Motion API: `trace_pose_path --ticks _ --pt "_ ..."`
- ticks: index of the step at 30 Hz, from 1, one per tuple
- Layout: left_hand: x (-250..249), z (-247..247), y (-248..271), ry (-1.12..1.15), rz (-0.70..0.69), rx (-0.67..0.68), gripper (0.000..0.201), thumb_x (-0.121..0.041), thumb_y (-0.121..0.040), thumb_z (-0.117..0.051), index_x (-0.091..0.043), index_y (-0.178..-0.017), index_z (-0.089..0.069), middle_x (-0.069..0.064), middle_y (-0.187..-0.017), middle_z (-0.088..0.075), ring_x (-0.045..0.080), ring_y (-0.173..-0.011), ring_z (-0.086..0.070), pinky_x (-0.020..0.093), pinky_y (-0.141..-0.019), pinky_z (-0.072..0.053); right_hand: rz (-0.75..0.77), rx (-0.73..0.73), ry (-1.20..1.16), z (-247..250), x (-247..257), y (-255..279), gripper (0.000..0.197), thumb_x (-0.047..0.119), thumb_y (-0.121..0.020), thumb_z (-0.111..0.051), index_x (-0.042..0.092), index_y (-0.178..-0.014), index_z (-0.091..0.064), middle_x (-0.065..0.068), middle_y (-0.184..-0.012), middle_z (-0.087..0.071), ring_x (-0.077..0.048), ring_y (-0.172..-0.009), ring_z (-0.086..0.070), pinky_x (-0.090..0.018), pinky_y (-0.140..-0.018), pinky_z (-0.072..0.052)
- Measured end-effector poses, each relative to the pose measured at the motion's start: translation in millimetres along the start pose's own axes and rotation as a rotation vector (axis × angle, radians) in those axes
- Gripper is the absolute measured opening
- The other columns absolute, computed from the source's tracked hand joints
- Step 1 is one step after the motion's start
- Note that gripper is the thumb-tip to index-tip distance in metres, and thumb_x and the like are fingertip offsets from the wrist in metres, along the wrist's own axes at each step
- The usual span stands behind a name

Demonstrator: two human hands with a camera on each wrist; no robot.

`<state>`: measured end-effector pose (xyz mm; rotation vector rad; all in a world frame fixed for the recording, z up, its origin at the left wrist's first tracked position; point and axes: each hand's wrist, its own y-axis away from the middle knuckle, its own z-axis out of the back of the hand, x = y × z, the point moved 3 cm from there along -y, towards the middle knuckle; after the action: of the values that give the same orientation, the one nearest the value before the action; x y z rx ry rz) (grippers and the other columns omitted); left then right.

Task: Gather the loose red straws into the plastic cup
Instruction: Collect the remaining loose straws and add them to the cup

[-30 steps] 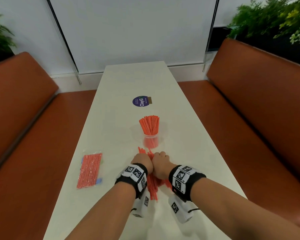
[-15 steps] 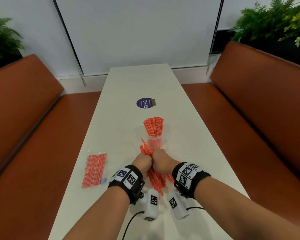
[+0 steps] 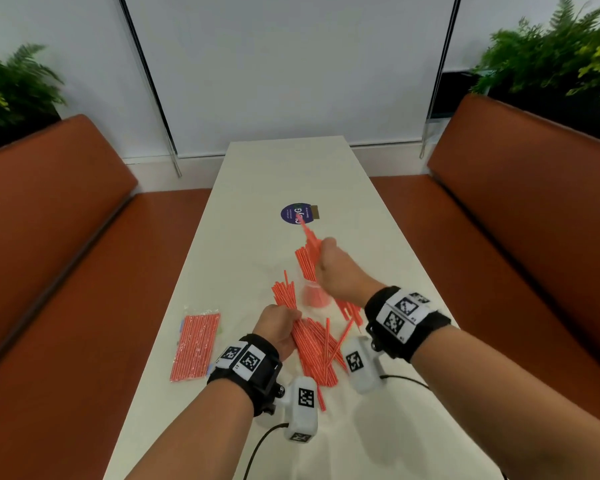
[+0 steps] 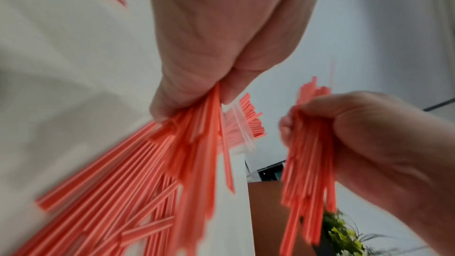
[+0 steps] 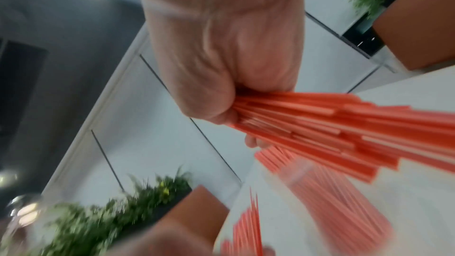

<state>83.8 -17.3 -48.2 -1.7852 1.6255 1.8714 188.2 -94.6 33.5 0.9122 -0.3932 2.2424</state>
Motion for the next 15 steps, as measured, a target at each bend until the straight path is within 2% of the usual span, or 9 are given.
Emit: trace_pose_path --ticks 2,5,8,10,12,15 --pt "-2 4 -2 0.082 -0.003 -0.004 0.013 0.007 -0.094 -0.038 0.000 -0.098 -0.049 0.010 -0.073 -0.046 0.021 -0.062 -0.047 0.040 -0.066 -0.047 0.035 -0.094 -0.104 23 8 -15 0.011 0.005 -0.097 -0.038 0.004 -0.108 -0.035 0.003 -0.074 -0.045 -0.009 -0.057 -0.045 -0.021 -0.048 -0.034" --pt "-6 6 -1 0.165 -0.032 0.016 0.018 0.007 -0.095 -0.035 0.000 -0.106 -0.049 0.011 -0.084 -0.052 0.019 -0.066 -0.044 0.036 -0.067 -0.043 0.114 -0.221 -0.274 44 14 -35 0.006 0.004 -0.097 -0.036 0.008 -0.099 -0.032 -0.005 -0.075 -0.045 -0.015 -0.060 -0.044 -0.029 -0.051 -0.038" --pt "-9 7 -1 0.178 -0.078 0.032 0.020 0.007 -0.095 -0.033 -0.002 -0.094 -0.051 0.009 -0.083 -0.048 0.019 -0.069 -0.045 0.035 -0.068 -0.043 0.143 -0.330 -0.408 42 7 -54 0.007 0.005 -0.097 -0.037 0.009 -0.100 -0.032 -0.014 -0.087 -0.047 -0.023 -0.073 -0.047 -0.039 -0.065 -0.044" --pt "-12 9 -4 0.207 -0.122 0.014 0.021 0.007 -0.096 -0.034 -0.005 -0.096 -0.050 0.008 -0.083 -0.048 0.019 -0.073 -0.048 0.033 -0.067 -0.044 0.158 -0.378 -0.462 33 3 -63 0.010 0.004 -0.097 -0.036 0.010 -0.104 -0.032 -0.013 -0.089 -0.048 -0.022 -0.075 -0.048 -0.038 -0.068 -0.045" --pt "-15 10 -5 0.249 -0.169 0.002 0.021 0.006 -0.097 -0.035 -0.008 -0.104 -0.049 0.007 -0.082 -0.049 0.020 -0.075 -0.051 0.033 -0.067 -0.044 0.144 -0.413 -0.505 20 -5 -69 0.014 0.003 -0.096 -0.035 0.012 -0.107 -0.031 -0.008 -0.085 -0.049 -0.018 -0.071 -0.048 -0.034 -0.065 -0.045" --pt "-20 13 -8 0.296 -0.232 -0.004 0.023 0.004 -0.097 -0.036 -0.012 -0.105 -0.050 0.004 -0.078 -0.049 0.018 -0.073 -0.052 0.032 -0.066 -0.043 0.118 -0.460 -0.545 2 -18 -69 0.019 0.001 -0.097 -0.034 0.014 -0.110 -0.030 0.001 -0.080 -0.046 -0.011 -0.065 -0.045 -0.027 -0.061 -0.043"
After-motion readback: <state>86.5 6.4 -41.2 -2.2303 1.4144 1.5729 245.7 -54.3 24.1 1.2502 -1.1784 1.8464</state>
